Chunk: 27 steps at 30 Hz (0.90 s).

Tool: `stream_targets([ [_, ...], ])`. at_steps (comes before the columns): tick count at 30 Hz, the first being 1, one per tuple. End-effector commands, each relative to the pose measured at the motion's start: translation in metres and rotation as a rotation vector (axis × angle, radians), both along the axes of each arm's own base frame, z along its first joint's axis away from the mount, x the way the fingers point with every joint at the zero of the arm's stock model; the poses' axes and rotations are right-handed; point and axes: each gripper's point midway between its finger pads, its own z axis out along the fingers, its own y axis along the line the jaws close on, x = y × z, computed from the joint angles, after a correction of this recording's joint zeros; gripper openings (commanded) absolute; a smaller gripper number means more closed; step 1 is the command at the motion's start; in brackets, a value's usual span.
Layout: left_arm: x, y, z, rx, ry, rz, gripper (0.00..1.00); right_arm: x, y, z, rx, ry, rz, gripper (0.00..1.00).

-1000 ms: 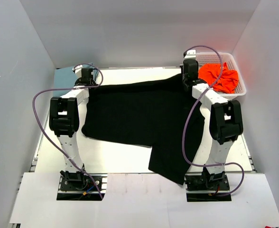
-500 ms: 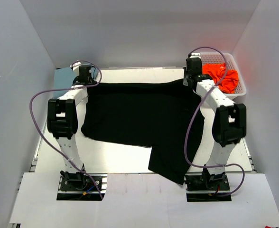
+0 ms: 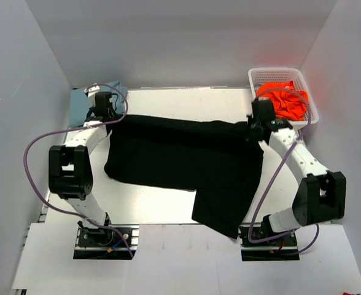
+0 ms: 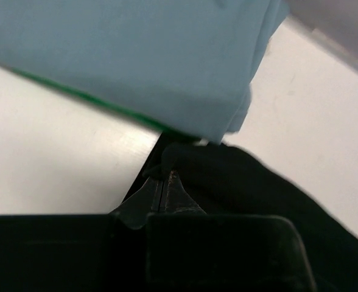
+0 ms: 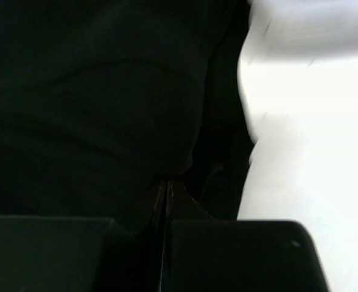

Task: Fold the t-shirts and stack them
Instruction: Fold the flattened tshirt in 1/3 of the way

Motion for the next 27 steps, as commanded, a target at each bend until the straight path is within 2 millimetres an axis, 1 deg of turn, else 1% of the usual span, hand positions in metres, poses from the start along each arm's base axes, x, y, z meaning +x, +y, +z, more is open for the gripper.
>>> stream_targets([
  [1, -0.026, 0.005, -0.010, 0.007, 0.069, 0.000, 0.00, -0.045, 0.007, -0.040, 0.074, 0.140, 0.011, 0.00],
  [2, -0.034, 0.007, -0.021, 0.006, 0.114, 0.019, 0.00, -0.050, 0.012, -0.047, 0.111, 0.157, 0.014, 0.03],
  [3, -0.039, 0.007, -0.030, 0.000, 0.150, 0.025, 0.01, -0.058, 0.011, -0.058, 0.111, 0.182, 0.004, 0.15],
  [4, -0.040, 0.009, -0.034, -0.015, 0.168, 0.063, 0.12, -0.063, 0.009, -0.068, 0.107, 0.212, -0.015, 0.21],
  [5, -0.054, 0.015, -0.047, -0.002, 0.255, 0.104, 0.26, -0.065, 0.008, -0.074, 0.109, 0.231, -0.042, 0.25],
  [6, -0.058, 0.016, -0.053, -0.002, 0.295, 0.123, 0.63, -0.067, 0.005, -0.077, 0.095, 0.240, -0.054, 0.28],
  [7, -0.053, 0.015, -0.054, -0.010, 0.322, 0.134, 0.78, -0.069, 0.002, -0.081, 0.084, 0.254, -0.072, 0.38],
  [8, -0.058, 0.017, -0.056, -0.020, 0.348, 0.169, 0.86, -0.069, 0.001, -0.081, 0.084, 0.251, -0.083, 0.41],
  [9, -0.065, 0.017, -0.055, -0.015, 0.386, 0.170, 1.00, -0.069, -0.001, -0.080, 0.073, 0.245, -0.092, 0.45],
  [10, -0.065, 0.017, -0.052, -0.015, 0.391, 0.170, 1.00, -0.068, -0.001, -0.071, 0.078, 0.210, -0.081, 0.54],
  [11, -0.066, 0.012, -0.048, -0.019, 0.383, 0.166, 1.00, -0.068, 0.000, -0.067, 0.077, 0.198, -0.066, 0.59],
  [12, -0.066, 0.012, -0.040, -0.022, 0.364, 0.165, 1.00, -0.070, -0.001, -0.058, 0.084, 0.157, -0.050, 0.59],
  [13, -0.066, 0.006, -0.037, -0.053, 0.348, 0.137, 1.00, -0.070, -0.001, -0.055, 0.085, 0.139, -0.039, 0.59],
  [14, -0.059, -0.004, -0.017, -0.070, 0.278, 0.090, 1.00, -0.074, 0.001, -0.057, 0.080, 0.140, -0.010, 0.59],
  [15, -0.063, -0.019, -0.022, -0.128, 0.277, 0.012, 1.00, -0.076, 0.004, -0.048, 0.102, 0.108, 0.018, 0.60],
  [16, -0.061, -0.029, -0.018, -0.160, 0.248, -0.037, 1.00, -0.080, 0.006, -0.056, 0.108, 0.113, 0.038, 0.60],
  [17, -0.060, -0.038, -0.014, -0.176, 0.221, -0.099, 1.00, -0.082, 0.007, -0.056, 0.113, 0.112, 0.047, 0.60],
  [18, -0.057, -0.052, -0.008, -0.226, 0.164, -0.169, 1.00, -0.081, 0.013, -0.056, 0.134, 0.101, 0.074, 0.60],
  [19, -0.056, -0.058, -0.011, -0.241, 0.156, -0.204, 1.00, -0.083, 0.014, -0.061, 0.140, 0.110, 0.079, 0.60],
  [20, -0.052, -0.065, -0.004, -0.253, 0.116, -0.246, 1.00, -0.084, 0.016, -0.063, 0.145, 0.121, 0.087, 0.60],
  [21, -0.051, -0.076, -0.001, -0.291, 0.109, -0.300, 1.00, -0.081, 0.015, -0.065, 0.139, 0.116, 0.081, 0.60],
  [22, -0.052, -0.081, -0.012, -0.300, 0.138, -0.324, 1.00, -0.079, 0.012, -0.068, 0.129, 0.109, 0.073, 0.60],
  [23, -0.045, -0.085, -0.007, -0.313, 0.127, -0.345, 1.00, -0.075, 0.011, -0.068, 0.120, 0.098, 0.073, 0.60],
  [24, -0.045, -0.096, -0.010, -0.335, 0.140, -0.382, 1.00, -0.074, 0.011, -0.074, 0.112, 0.117, 0.067, 0.60],
  [25, -0.045, -0.097, -0.017, -0.344, 0.157, -0.388, 1.00, -0.072, 0.010, -0.076, 0.102, 0.114, 0.074, 0.60],
  [26, -0.042, -0.098, -0.026, -0.347, 0.177, -0.384, 1.00, -0.065, 0.011, -0.075, 0.105, 0.090, 0.077, 0.59],
  [27, -0.040, -0.100, -0.030, -0.354, 0.180, -0.393, 1.00, -0.064, 0.012, -0.081, 0.101, 0.095, 0.083, 0.57],
])
